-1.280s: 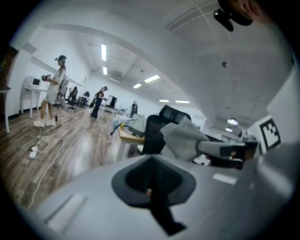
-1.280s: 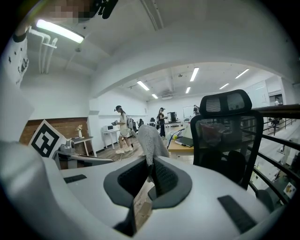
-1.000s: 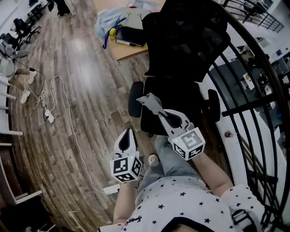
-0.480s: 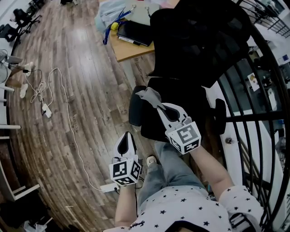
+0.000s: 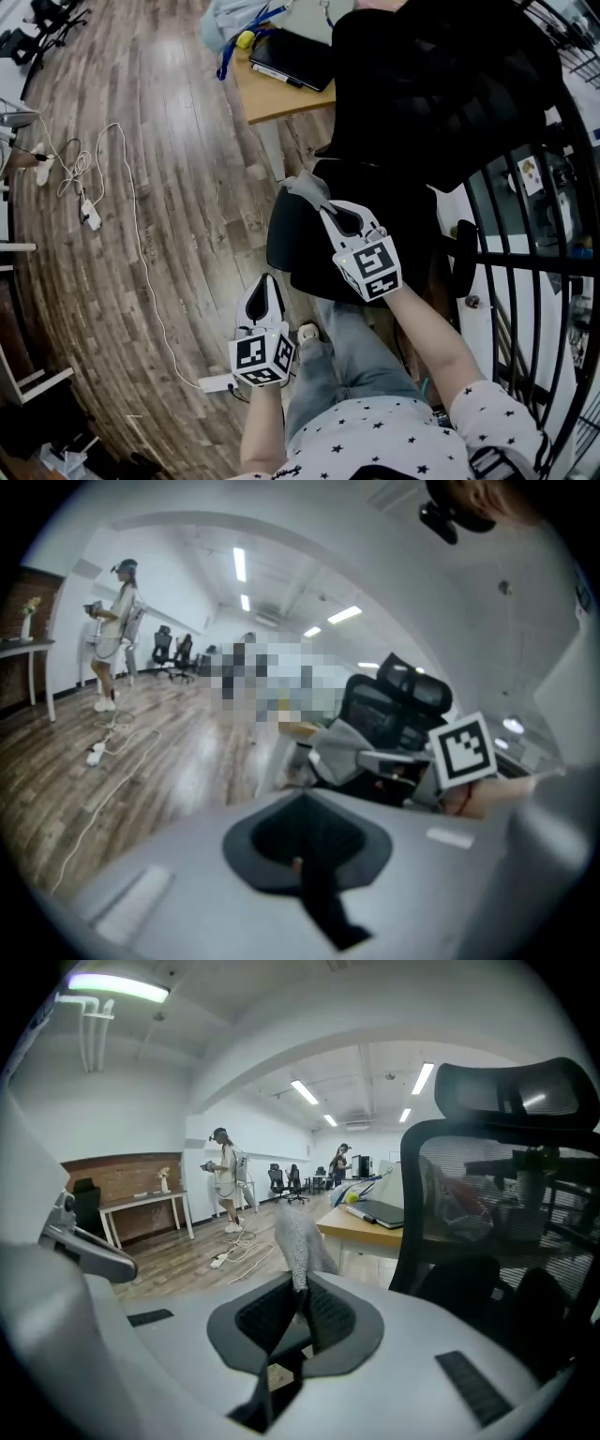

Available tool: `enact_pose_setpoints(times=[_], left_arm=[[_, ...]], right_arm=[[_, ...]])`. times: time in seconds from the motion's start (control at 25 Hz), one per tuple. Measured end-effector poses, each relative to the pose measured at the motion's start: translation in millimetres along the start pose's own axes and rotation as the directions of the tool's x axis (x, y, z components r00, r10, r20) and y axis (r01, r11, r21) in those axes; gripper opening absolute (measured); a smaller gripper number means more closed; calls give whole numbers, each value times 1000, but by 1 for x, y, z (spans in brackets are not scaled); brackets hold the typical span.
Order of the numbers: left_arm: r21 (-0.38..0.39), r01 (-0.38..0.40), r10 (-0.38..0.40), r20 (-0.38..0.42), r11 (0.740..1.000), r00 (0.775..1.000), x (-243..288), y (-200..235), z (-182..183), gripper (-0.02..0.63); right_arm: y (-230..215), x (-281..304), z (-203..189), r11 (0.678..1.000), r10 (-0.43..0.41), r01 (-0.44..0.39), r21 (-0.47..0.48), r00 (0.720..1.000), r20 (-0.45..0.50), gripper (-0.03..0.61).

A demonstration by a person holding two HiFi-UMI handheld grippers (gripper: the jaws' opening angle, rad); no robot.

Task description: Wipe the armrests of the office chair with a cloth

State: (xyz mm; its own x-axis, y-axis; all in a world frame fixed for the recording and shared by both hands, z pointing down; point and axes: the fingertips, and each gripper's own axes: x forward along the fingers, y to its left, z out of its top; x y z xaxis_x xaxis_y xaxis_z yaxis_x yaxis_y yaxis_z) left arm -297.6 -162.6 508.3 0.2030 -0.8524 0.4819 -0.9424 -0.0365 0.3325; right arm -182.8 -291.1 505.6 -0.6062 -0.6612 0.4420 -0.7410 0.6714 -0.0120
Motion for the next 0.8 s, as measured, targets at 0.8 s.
enact_pose_setpoints(times=[0.8], left_arm=[[-44,-45,42,-75,998,996,35,18,-33,7]], right_arm=[[-37,108,-70,995,-22,3,-98,981,-192,28]])
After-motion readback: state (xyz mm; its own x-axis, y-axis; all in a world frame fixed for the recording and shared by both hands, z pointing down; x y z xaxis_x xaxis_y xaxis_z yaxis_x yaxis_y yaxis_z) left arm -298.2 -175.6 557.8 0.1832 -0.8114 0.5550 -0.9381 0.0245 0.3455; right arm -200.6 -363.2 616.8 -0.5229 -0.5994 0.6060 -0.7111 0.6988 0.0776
